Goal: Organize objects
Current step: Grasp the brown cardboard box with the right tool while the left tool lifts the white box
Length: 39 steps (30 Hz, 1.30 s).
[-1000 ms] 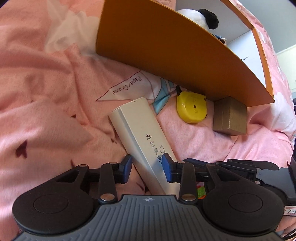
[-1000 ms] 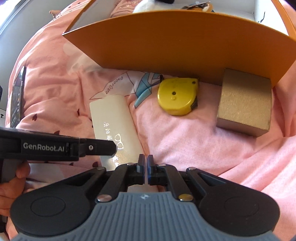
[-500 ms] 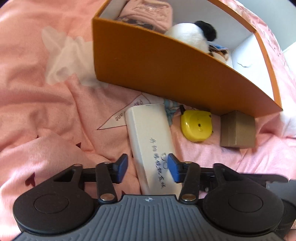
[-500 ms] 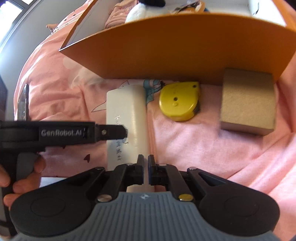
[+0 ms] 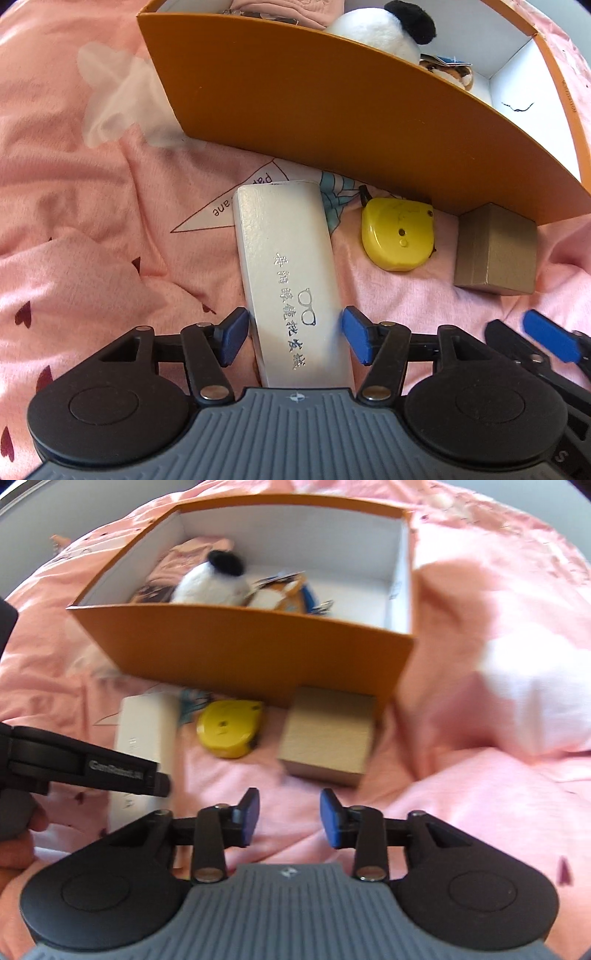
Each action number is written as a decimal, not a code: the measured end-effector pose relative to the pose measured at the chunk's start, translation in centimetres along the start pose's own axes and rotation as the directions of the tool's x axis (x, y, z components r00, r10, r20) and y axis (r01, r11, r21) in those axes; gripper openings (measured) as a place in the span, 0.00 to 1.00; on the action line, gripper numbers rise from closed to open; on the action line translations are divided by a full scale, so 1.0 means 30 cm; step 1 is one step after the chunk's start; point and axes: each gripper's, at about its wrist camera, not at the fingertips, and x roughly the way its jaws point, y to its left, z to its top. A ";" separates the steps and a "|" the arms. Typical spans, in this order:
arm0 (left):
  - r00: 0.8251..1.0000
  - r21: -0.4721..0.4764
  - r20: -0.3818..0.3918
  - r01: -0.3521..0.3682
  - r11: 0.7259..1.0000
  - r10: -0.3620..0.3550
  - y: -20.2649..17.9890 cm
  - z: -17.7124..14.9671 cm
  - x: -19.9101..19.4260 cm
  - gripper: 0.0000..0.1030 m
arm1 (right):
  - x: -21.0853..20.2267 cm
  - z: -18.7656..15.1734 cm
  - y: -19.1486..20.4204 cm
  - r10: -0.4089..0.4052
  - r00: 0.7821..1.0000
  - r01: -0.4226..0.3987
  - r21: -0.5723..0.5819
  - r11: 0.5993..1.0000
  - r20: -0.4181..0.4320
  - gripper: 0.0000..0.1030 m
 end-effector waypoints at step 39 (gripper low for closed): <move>0.941 0.162 0.161 0.272 0.948 -0.298 0.048 -0.013 -0.300 0.65 | -0.079 0.051 -0.012 -0.042 0.992 0.039 0.028 0.999 0.120 0.59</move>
